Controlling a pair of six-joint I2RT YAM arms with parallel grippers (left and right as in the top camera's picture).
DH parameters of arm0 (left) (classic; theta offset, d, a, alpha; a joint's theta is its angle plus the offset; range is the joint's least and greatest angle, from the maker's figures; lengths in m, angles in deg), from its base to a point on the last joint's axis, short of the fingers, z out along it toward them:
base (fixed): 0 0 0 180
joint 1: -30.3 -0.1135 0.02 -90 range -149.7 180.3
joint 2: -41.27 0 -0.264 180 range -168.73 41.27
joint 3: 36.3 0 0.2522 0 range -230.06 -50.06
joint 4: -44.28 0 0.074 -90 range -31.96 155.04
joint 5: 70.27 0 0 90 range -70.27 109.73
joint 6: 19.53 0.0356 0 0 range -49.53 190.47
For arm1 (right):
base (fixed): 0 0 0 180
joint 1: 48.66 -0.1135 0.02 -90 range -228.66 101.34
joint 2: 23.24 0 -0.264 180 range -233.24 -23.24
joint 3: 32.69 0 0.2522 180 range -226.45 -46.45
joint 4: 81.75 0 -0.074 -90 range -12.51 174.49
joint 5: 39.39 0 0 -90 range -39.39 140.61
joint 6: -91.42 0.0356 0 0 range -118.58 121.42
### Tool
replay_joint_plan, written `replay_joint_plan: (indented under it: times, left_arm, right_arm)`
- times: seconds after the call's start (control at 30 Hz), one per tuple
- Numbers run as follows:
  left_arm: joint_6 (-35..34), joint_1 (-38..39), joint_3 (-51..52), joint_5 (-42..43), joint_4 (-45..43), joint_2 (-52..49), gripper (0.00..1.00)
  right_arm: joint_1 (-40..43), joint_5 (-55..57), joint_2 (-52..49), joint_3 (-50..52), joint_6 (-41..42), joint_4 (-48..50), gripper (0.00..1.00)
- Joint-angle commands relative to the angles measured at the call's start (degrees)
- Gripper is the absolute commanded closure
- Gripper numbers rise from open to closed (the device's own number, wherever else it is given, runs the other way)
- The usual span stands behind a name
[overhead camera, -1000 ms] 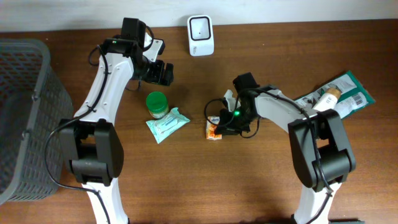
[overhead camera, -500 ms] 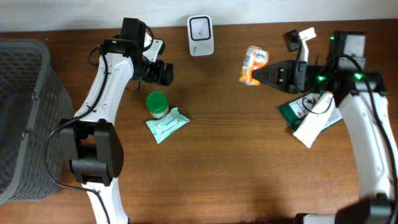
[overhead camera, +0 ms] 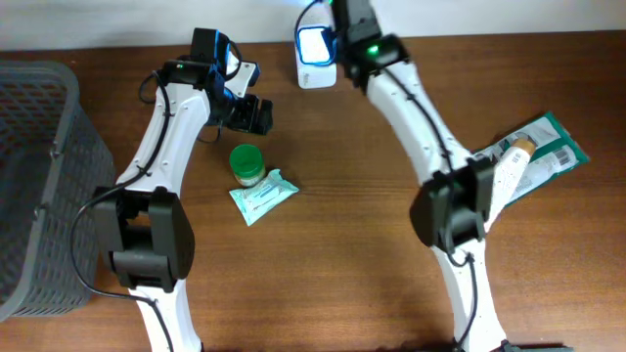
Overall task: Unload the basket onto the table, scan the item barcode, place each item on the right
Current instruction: 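Hold the tissue pack up to the scanner with right gripper, then place the tissue pack on the right pile and release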
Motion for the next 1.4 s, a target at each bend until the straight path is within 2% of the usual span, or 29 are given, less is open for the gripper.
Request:
replay_joint_plan:
  times: [0.0, 0.07, 0.1, 0.3, 0.37, 0.47, 0.6, 0.67, 0.73, 0.83, 0.93, 1.0, 1.07, 1.1, 1.23, 1.37]
  left_arm:
    - [0.52, -0.15, -0.57, 0.02, -0.07, -0.31, 0.01]
    - [0.5, -0.15, -0.57, 0.02, -0.04, -0.31, 0.01]
    - [0.5, -0.15, -0.57, 0.02, -0.07, -0.31, 0.01]
    - [0.5, -0.15, -0.57, 0.02, -0.07, -0.31, 0.01]
    - [0.52, -0.15, -0.57, 0.0, -0.07, -0.31, 0.01]
    - [0.5, -0.15, -0.57, 0.02, -0.07, -0.31, 0.01]
    - [0.52, -0.15, -0.57, 0.02, -0.04, -0.31, 0.01]
    - [0.5, -0.15, -0.57, 0.02, -0.07, -0.31, 0.01]
    - [0.52, -0.15, -0.57, 0.0, -0.04, -0.31, 0.01]
    - [0.52, -0.15, -0.57, 0.02, -0.07, -0.31, 0.01]
    - [0.52, -0.15, -0.57, 0.02, -0.04, -0.31, 0.01]
    - [0.52, -0.15, -0.57, 0.02, -0.07, -0.31, 0.01]
    - [0.52, -0.15, -0.57, 0.0, -0.07, -0.31, 0.01]
    - [0.5, -0.15, -0.57, 0.02, -0.07, -0.31, 0.01]
    - [0.5, -0.15, -0.57, 0.02, -0.07, -0.31, 0.01]
    - [0.52, -0.15, -0.57, 0.0, -0.04, -0.31, 0.01]
  right_arm:
    - [-2.14, 11.04, -6.54, -1.05, -17.81, 12.28, 0.96]
    - [-3.96, 12.74, -10.01, -1.03, -26.88, 16.7, 0.96]
    - [-4.72, 12.76, -10.82, -1.03, -28.63, 16.72, 0.96]
    - [-5.09, 13.86, -11.04, -1.01, -28.98, 15.93, 0.96]
    - [-5.03, 13.29, -9.84, -1.01, -24.98, 13.79, 0.96]
    - [-3.74, 6.23, -4.02, -1.07, -15.3, 6.27, 0.96]
    - [0.17, -9.68, 7.41, -1.07, 6.08, -9.88, 0.96]
    - [3.74, -18.14, 12.94, -1.07, 16.85, -22.75, 0.96]
    - [8.9, -22.47, 15.23, -1.07, 21.57, -35.85, 0.96]
    - [17.4, -22.71, 12.59, 0.85, 23.21, -50.77, 0.96]
    - [22.91, -25.31, 12.46, 12.96, 23.19, -50.47, 0.96]
    - [25.99, -26.32, 12.46, 28.13, 23.15, -43.95, 0.96]
    - [26.77, -26.27, 12.46, 28.63, 22.45, -44.0, 0.67]
    - [27.06, -26.27, 12.46, 28.63, 22.03, -44.39, 0.46]
    - [27.12, -26.14, 12.46, 28.63, 21.84, -44.63, 0.19]
    - [26.84, -26.14, 12.48, 28.63, 21.84, -44.59, 0.15]
